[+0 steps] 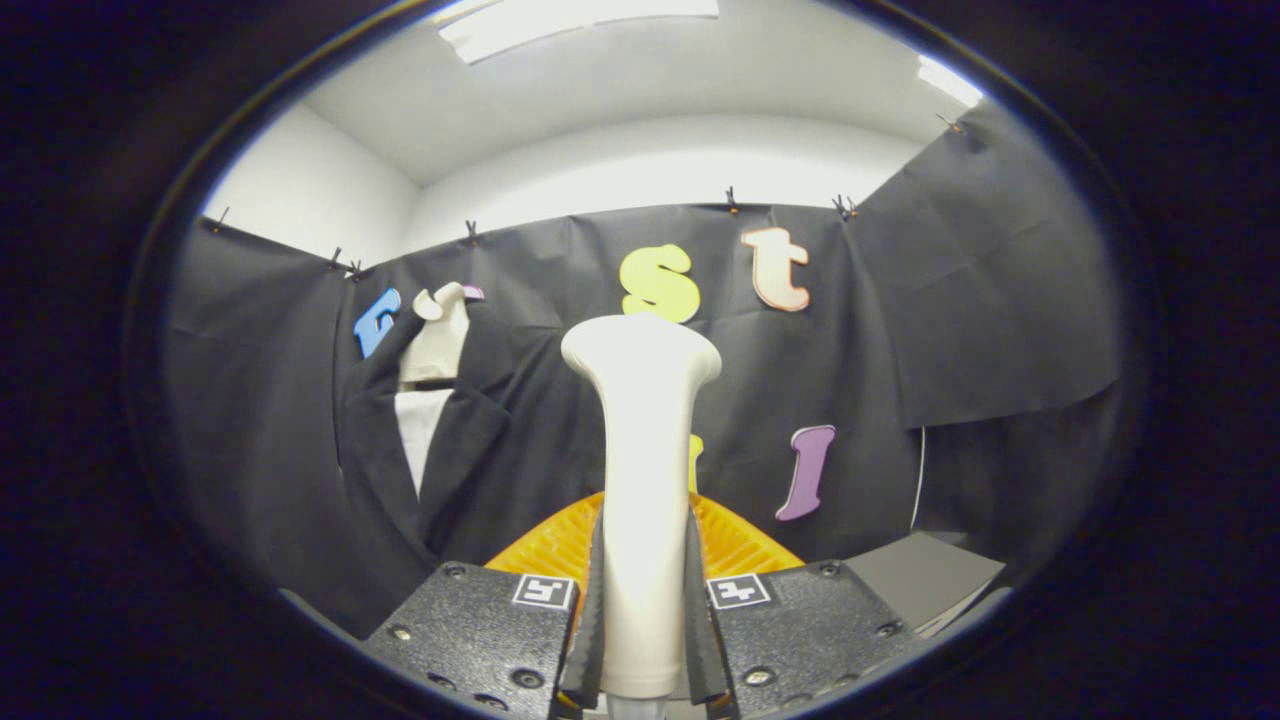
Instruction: Iron the clothes twice with a garment steamer, once on the left side and once on the right side.
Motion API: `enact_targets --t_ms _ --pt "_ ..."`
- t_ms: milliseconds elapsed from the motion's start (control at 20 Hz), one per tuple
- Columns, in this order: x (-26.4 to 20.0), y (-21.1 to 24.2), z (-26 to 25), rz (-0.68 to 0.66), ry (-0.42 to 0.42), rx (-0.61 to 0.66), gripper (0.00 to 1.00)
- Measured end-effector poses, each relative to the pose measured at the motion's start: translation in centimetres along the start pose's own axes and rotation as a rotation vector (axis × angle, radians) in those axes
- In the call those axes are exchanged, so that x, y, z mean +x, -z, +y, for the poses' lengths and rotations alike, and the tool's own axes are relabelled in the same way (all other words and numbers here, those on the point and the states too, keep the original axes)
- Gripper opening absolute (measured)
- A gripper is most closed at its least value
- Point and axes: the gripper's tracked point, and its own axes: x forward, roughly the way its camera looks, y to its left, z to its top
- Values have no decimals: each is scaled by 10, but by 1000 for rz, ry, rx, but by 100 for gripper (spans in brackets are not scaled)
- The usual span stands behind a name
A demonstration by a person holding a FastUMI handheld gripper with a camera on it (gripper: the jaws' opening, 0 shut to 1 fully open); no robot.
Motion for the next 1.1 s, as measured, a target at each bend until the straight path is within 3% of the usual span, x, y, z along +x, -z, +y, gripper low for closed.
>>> enact_targets --t_ms 450,1100 --pt "32 -5 92 -2 -22 -97 35" --pt "41 54 102 94 12 -145 36"
